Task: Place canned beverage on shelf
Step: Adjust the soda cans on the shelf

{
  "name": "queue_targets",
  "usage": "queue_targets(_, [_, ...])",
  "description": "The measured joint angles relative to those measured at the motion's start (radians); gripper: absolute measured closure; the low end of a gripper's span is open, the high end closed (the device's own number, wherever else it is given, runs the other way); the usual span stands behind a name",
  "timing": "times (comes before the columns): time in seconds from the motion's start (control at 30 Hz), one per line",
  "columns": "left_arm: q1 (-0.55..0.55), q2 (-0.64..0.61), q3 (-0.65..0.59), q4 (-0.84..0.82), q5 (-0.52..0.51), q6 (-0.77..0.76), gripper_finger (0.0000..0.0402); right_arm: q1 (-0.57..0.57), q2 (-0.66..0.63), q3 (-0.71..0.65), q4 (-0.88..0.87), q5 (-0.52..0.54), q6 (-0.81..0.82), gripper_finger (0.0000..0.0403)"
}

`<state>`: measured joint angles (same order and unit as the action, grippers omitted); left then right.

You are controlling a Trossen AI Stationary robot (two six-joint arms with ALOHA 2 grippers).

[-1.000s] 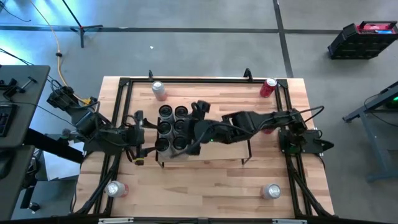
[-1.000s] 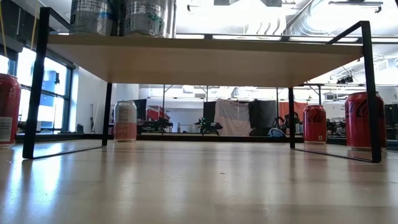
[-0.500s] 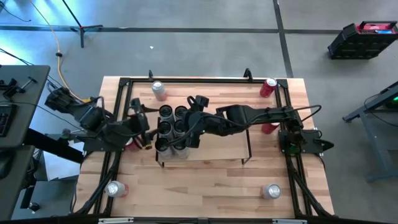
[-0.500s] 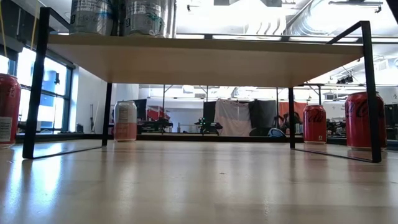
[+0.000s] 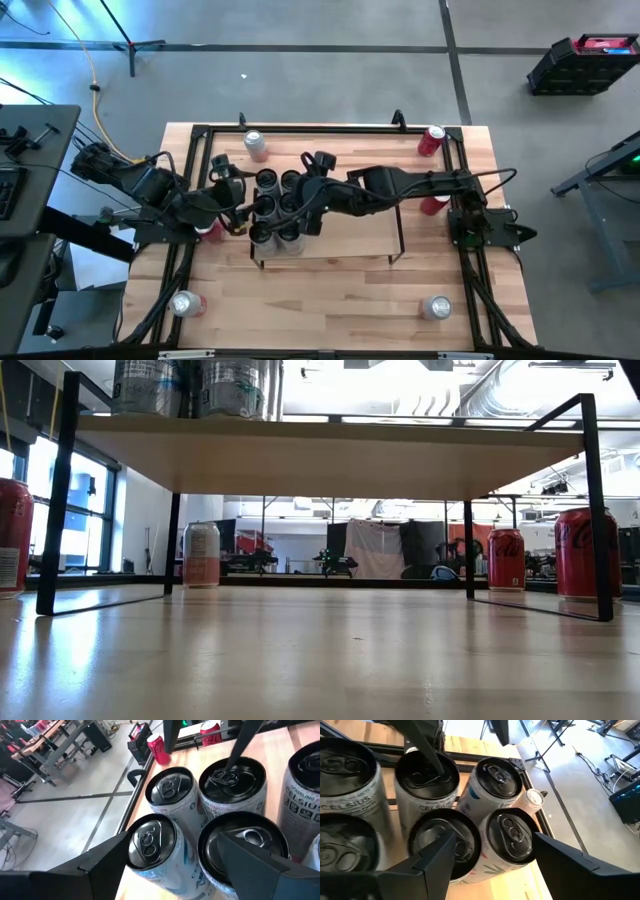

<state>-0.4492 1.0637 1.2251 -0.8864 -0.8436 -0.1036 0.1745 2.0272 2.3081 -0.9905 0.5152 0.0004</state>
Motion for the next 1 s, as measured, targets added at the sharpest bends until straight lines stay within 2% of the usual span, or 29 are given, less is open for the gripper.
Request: queue_targets(1.0, [-0.001, -0.002, 0.026, -0.009, 0.004, 0.027, 0.0108, -0.011, 0.015, 0.001, 0.01, -0.053, -0.01, 0.0152])
